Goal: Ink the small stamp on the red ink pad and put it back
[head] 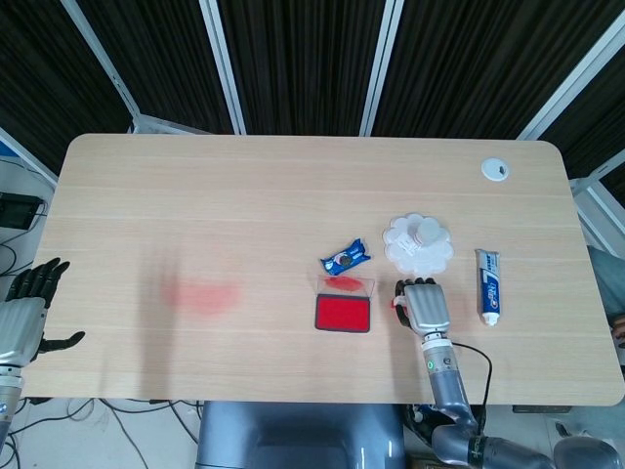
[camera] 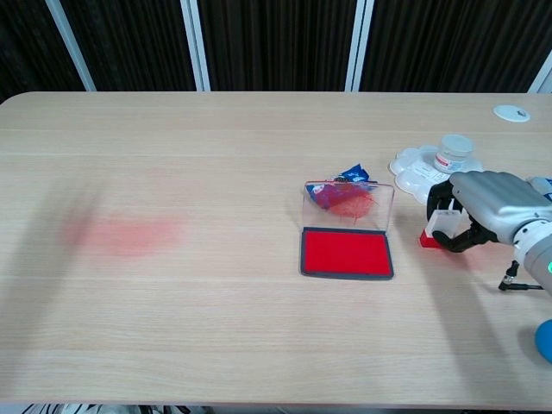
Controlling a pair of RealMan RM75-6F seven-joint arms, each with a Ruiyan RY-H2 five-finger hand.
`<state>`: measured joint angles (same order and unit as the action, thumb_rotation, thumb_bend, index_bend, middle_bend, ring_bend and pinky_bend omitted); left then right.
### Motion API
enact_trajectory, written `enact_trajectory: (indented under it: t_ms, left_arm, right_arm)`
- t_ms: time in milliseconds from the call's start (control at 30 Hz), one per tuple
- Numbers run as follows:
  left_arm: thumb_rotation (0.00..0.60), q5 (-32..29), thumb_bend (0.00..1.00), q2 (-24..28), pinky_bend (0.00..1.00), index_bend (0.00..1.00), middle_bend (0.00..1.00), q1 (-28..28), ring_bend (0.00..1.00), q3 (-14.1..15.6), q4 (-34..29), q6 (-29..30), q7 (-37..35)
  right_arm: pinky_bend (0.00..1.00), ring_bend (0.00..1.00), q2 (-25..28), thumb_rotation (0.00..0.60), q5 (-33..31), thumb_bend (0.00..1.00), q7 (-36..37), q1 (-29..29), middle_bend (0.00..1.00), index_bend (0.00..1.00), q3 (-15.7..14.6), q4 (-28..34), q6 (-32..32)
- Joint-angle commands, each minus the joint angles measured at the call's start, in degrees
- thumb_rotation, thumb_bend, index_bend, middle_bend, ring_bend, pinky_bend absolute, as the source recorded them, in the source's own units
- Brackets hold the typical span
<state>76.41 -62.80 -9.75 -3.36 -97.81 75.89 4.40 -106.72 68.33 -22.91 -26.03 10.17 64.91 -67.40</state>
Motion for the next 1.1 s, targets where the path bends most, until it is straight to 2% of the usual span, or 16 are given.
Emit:
enact_trajectory:
  t_ms: [33, 633, 933, 1100]
  left_arm:
    - [0.6, 0.0, 0.0, 0.0, 0.0, 0.0, 0.0, 0.0, 0.0, 0.0, 0.0, 0.0, 0.0]
    - [0.6, 0.0, 0.0, 0.0, 0.0, 0.0, 0.0, 0.0, 0.0, 0.0, 0.0, 0.0, 0.0]
    - [0.6, 0.0, 0.0, 0.0, 0.0, 0.0, 0.0, 0.0, 0.0, 0.0, 0.0, 0.0, 0.0]
    - [0.6, 0.1, 0.0, 0.0, 0.0, 0.0, 0.0, 0.0, 0.0, 0.0, 0.0, 0.1, 0.0]
  right_arm:
    - [0.37, 0.41, 0.0, 0.6, -0.1, 0.43, -0.2, 0.0, 0.48, 0.67, 0.0, 0.1, 0.1]
    - [0.34, 0.37, 0.5, 0.6, -0.9, 0.35, -1.5, 0.1, 0.38, 0.52, 0.4, 1.3, 0.6]
    - [0.31, 0.33, 1.0, 0.6, -1.1, 0.28, -2.3, 0.1, 0.31, 0.37, 0.5, 2.1, 0.5]
    - [0.3, 0.27, 1.3, 0.6, -1.3, 0.24, -2.7, 0.1, 0.24, 0.27, 0.6, 2.6, 0.5]
